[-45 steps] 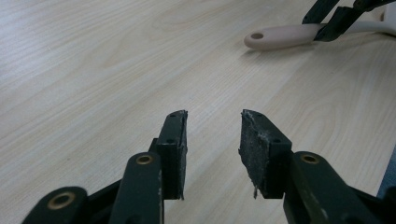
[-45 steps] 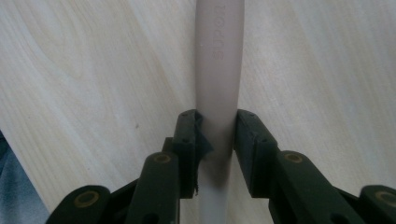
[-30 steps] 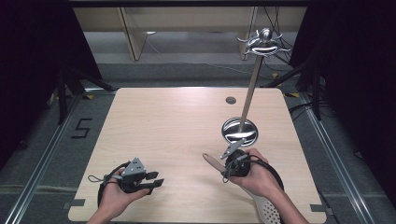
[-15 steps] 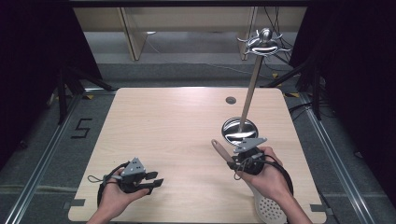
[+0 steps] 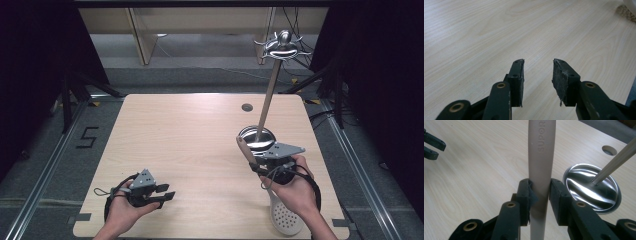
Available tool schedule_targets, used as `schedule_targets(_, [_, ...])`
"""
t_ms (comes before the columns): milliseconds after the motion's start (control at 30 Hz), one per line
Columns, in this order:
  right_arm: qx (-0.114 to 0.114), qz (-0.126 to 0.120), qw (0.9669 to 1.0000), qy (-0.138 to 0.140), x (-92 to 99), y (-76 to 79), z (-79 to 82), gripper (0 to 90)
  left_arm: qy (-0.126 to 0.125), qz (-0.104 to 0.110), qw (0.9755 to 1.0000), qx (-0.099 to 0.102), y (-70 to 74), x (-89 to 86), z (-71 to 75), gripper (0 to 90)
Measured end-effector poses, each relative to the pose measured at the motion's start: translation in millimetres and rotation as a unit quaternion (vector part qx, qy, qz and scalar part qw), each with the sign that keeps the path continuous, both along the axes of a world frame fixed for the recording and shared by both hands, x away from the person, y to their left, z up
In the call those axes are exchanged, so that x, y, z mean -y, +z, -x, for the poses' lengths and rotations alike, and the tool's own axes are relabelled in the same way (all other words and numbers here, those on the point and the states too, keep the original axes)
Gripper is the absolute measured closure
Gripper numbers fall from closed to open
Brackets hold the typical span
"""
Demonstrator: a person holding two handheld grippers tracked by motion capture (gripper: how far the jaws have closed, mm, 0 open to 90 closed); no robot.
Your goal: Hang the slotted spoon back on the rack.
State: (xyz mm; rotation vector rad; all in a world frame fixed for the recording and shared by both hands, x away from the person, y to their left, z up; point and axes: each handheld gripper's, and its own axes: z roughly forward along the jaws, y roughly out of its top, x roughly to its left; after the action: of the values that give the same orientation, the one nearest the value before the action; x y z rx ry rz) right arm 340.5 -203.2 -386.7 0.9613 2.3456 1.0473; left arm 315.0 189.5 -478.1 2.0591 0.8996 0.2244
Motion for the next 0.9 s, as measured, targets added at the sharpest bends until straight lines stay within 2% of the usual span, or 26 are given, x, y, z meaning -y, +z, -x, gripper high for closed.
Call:
schedule_targets(100, [0.003,-0.013,0.9998,-0.014,1.7,1.5,1.7,71.3,-0.004,-0.003,1.0,0.005,0.3,-0.5,-0.5,60.4])
schedule_targets(167, [0.006,-0.031,0.9991,-0.028,3.1,3.6,4.0,71.3,-0.006,-0.005,0.9999,0.007,0.4,-0.8,-0.8,60.3])
schedule_targets(200, [0.006,-0.031,0.9991,-0.028,3.1,3.6,4.0,71.3,-0.001,0.0,1.0,-0.001,0.0,-0.1,-0.1,60.3])
schedule_targets(233, [0.017,-0.04,0.9985,-0.033,6.2,5.6,4.1,71.3,0.0,0.0,1.0,0.0,0.0,-0.1,0.1,60.3])
schedule_targets(367, [0.029,-0.055,0.997,-0.046,7.7,6.6,6.1,71.3,0.0,0.0,1.0,-0.001,-0.1,0.0,0.1,60.3])
schedule_targets(400, [0.04,-0.062,0.996,-0.05,9.1,6.8,6.8,71.3,-0.001,0.0,1.0,0.0,0.0,0.0,0.1,60.3])
schedule_targets(433, [0.04,-0.062,0.996,-0.05,9.1,6.8,6.8,71.3,-0.001,0.0,1.0,0.0,0.0,0.0,0.1,60.3])
schedule_targets(467, [0.05,-0.061,0.9957,-0.048,11.2,7.2,6.0,71.3,-0.007,-0.005,0.9999,0.007,0.3,-0.6,-0.7,60.3])
schedule_targets(500, [0.052,-0.07,0.9947,-0.055,10.7,7.0,7.3,71.3,-0.007,-0.005,0.9999,0.007,0.3,-0.6,-0.7,60.3])
schedule_targets(533, [0.065,-0.075,0.9934,-0.057,12.6,7.5,7.0,71.3,-0.007,-0.005,0.9999,0.007,0.2,-0.5,-0.7,60.3])
schedule_targets(600, [0.057,-0.074,0.9936,-0.064,12.6,8.5,9.1,71.2,-0.007,-0.005,0.9999,0.006,0.2,-0.6,-0.7,60.3])
schedule_targets(633, [0.074,-0.072,0.9929,-0.059,14.5,8.0,7.1,71.3,-0.007,-0.005,0.9999,0.006,0.2,-0.6,-0.7,60.3])
schedule_targets(667, [0.078,-0.08,0.9918,-0.062,14.4,6.9,6.8,71.3,-0.007,-0.005,0.9999,0.006,0.2,-0.6,-0.6,60.3])
schedule_targets(700, [0.091,-0.078,0.9905,-0.067,15.0,6.5,6.9,71.2,-0.007,-0.003,0.9999,0.007,-0.1,-0.4,-0.7,60.3])
schedule_targets(800, [0.096,-0.082,0.9894,-0.072,18.1,6.6,7.5,71.3,-0.006,-0.004,0.9999,0.007,0.5,-0.8,-0.4,60.3])
schedule_targets(833, [0.094,-0.097,0.9867,-0.091,18.4,7.0,10.4,71.2,0.0,0.0,1.0,0.001,0.3,-0.1,0.4,60.3])
schedule_targets(900, [0.098,-0.091,0.9874,-0.084,20.9,7.7,9.2,71.3,-0.001,0.002,1.0,0.0,-0.1,0.0,0.1,60.3])
